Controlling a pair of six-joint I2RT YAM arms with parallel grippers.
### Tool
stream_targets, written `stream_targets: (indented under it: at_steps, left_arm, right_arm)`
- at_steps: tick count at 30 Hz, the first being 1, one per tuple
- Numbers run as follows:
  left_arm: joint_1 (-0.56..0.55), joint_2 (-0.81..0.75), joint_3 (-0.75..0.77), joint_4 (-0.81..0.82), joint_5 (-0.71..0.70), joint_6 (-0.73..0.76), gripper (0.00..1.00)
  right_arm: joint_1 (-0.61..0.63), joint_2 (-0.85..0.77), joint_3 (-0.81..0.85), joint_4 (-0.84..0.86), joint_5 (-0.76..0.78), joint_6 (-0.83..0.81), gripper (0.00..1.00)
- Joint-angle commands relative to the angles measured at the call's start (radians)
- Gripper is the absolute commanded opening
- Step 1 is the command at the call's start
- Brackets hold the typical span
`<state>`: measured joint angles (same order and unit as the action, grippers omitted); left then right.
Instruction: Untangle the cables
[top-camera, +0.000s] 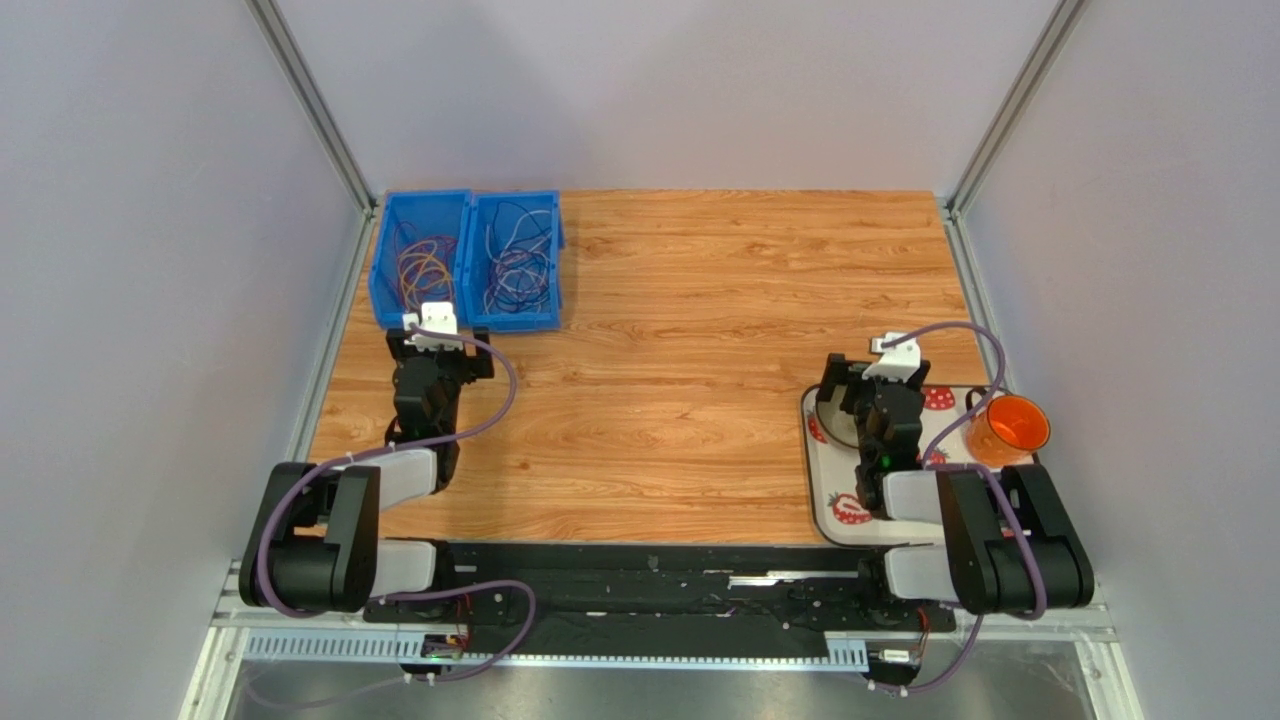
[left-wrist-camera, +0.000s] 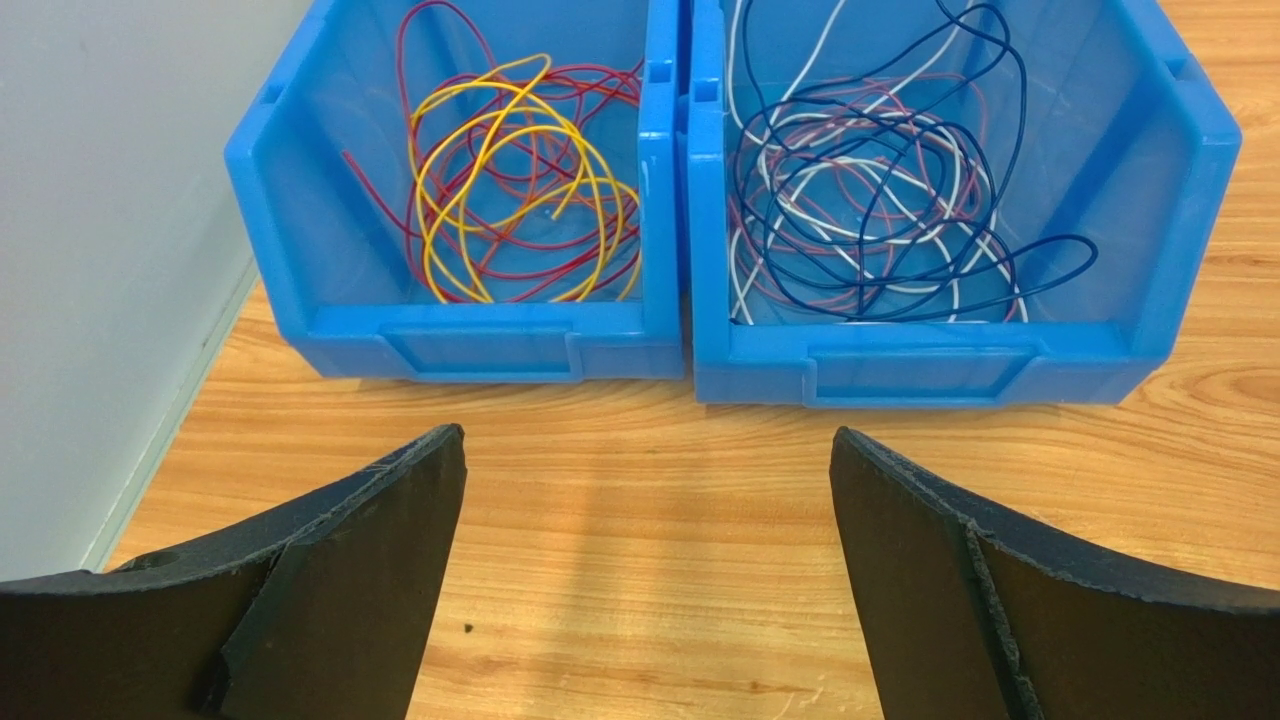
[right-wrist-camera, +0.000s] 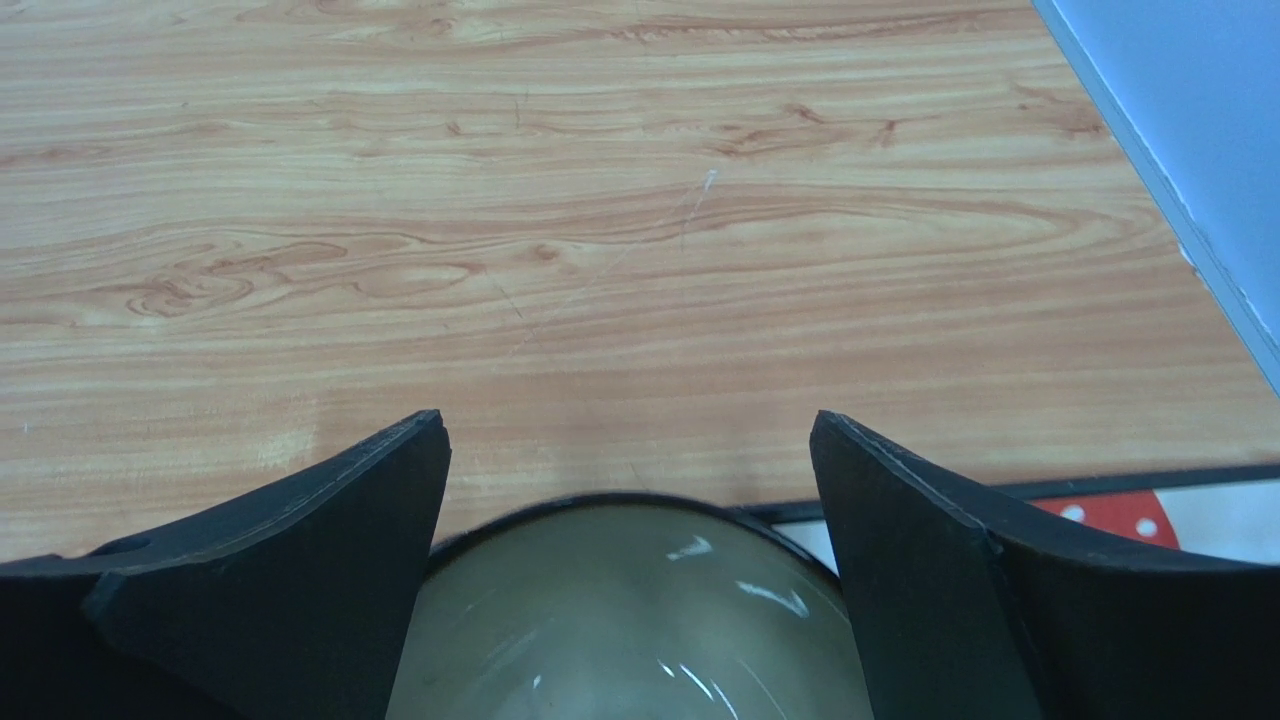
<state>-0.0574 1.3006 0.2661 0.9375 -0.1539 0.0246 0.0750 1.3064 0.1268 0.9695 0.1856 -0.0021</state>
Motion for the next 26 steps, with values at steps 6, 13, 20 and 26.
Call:
stream_targets:
  at_steps: [6, 13, 20, 26]
  left_arm:
    - [0.004, -0.006, -0.002, 0.052, 0.022, -0.009, 0.99]
    - [0.004, -0.006, -0.002, 0.052, 0.022, -0.011, 0.99]
    - [0.004, -0.006, -0.002, 0.052, 0.022, -0.011, 0.99]
    - [0.004, -0.006, -0.002, 0.052, 0.022, -0.011, 0.99]
  right_arm:
    - [-0.004, 0.034, 0.126, -0.077, 0.023, 0.024, 1.0]
    - [-0.006, 0.036, 0.126, -0.075, 0.021, 0.024, 1.0]
    - [-0.004, 0.037, 0.129, -0.077, 0.025, 0.024, 1.0]
    - [-0.004, 0.036, 0.128, -0.075, 0.025, 0.024, 1.0]
